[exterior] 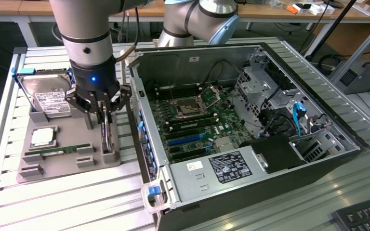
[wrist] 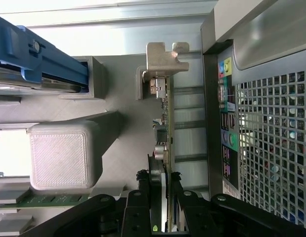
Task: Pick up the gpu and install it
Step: 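Pick up the gpu and move the gpu toward the slot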
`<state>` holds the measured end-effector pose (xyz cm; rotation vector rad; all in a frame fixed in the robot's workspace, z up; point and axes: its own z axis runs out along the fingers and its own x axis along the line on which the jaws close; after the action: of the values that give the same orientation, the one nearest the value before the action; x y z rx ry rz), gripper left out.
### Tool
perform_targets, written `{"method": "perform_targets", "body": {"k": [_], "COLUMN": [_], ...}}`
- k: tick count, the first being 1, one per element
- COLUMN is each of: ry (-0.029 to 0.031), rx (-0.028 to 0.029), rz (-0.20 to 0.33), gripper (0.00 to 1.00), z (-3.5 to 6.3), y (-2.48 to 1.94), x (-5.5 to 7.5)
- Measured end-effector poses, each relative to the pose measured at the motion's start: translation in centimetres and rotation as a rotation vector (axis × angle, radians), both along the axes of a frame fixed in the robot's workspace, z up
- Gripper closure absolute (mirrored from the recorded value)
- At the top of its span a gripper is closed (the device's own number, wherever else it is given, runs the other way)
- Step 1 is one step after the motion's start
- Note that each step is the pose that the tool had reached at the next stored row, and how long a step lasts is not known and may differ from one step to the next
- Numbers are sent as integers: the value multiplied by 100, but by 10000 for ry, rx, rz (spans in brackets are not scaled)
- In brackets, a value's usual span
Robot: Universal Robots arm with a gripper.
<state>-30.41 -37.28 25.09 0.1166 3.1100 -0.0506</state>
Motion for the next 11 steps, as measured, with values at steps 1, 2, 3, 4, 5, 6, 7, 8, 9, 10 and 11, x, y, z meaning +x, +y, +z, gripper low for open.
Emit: {"method": "perform_targets", "body": {"k": [1,2,3,4,5,6,7,8,9,10,11], "ry": [1,1,0,-1,1,1,0,-1,-2,-1,0], "rx": [0,-1,0,0,-1,-1,0,1,1,0,0], "rz": [0,0,0,0,0,0,0,0,0,0,0], "gripper": [73,73,73,73,73,73,73,73,73,73,73], "z": [3,7,9,11,15,19,22,25,27,31,34], "y": [0,0,0,0,0,0,0,0,0,0,0], "x": [0,0,0,0,0,0,0,0,0,0,0]}}
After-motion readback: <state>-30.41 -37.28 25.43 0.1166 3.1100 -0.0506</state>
